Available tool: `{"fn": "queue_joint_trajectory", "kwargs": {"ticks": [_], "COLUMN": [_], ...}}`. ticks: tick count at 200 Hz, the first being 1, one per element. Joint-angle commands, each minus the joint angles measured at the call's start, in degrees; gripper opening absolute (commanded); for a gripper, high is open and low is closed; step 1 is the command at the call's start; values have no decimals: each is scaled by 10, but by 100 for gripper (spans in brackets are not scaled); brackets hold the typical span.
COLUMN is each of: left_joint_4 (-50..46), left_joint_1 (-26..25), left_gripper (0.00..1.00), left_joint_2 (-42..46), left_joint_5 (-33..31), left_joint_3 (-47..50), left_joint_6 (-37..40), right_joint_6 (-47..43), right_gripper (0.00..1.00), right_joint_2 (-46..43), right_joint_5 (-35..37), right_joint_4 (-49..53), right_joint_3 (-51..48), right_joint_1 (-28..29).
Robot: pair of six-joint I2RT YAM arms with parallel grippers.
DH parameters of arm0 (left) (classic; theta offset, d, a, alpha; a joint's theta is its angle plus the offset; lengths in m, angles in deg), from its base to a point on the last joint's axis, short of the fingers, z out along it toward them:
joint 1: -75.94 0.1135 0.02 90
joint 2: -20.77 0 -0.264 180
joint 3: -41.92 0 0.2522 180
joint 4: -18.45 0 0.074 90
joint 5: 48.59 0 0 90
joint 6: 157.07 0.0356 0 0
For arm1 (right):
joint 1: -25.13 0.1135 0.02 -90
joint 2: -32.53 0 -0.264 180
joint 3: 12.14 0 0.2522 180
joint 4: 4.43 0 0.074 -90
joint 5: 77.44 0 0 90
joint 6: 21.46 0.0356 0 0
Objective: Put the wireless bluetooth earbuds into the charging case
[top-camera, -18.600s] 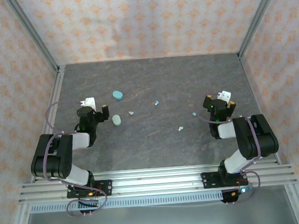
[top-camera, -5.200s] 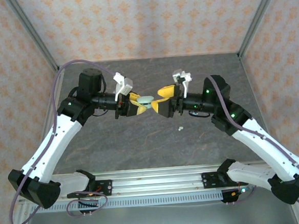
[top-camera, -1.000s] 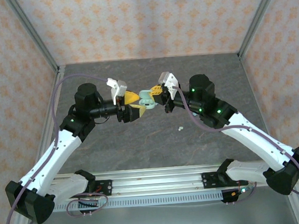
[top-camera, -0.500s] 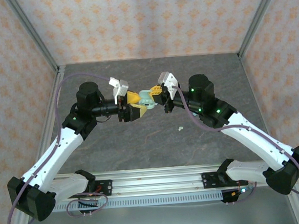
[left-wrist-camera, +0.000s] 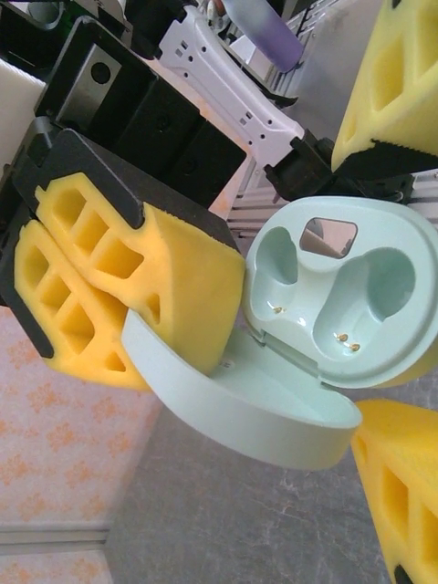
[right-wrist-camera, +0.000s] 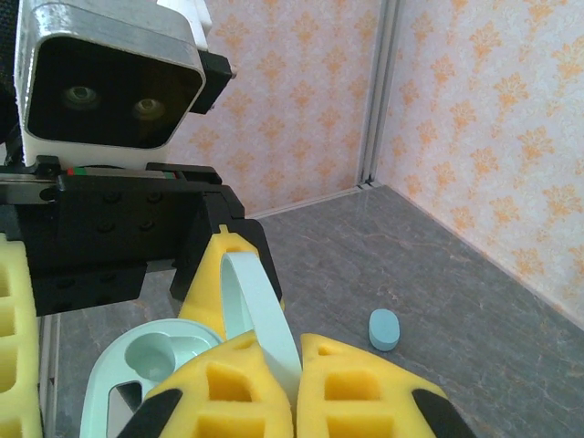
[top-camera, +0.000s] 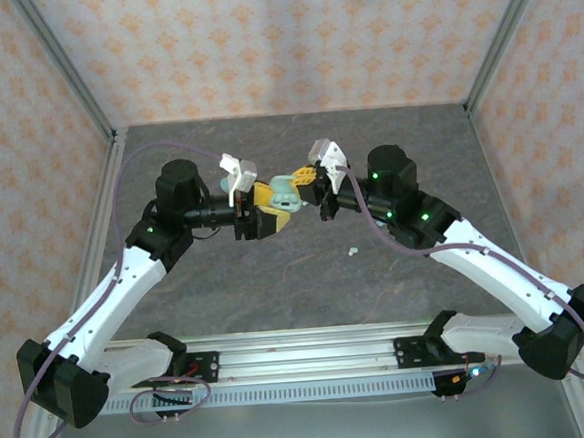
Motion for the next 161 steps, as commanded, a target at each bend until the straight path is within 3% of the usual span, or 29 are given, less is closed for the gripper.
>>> {"fn": "queue_joint_trajectory", "kwargs": {"ticks": [1, 31, 77, 103, 120, 137, 161], "left_joint_4": [6, 9, 3, -4, -14, -30, -46], "left_joint_1": [-6, -5, -6, -6, -6, -6, -6], "left_gripper": [64, 60, 46, 45, 37, 31, 30], "left_joint_2": [0, 3, 0, -1, 0, 0, 3], "left_joint_5": [12, 9, 11, 11, 11, 5, -2], "left_joint_3": [-24, -24, -25, -26, -28, -32, -35], "left_joint_6": [13, 14, 18, 24, 32, 40, 45], "right_joint_6": [7, 6, 10, 11, 13, 16, 22], "right_gripper": [0, 1, 1, 1, 2, 10, 20], "right_joint_2": [-3, -3, -3, -3, -3, -3, -4], "right_joint_5": [-15, -19, -22, -21, -21, -21, -21], "right_joint_4": [-25, -21, -22, -22, -23, -24, -28], "right_joint_3": [-3, -4, -4, -3, -3, -3, -3], "right_joint_1": [5, 5, 5, 5, 5, 5, 5]}}
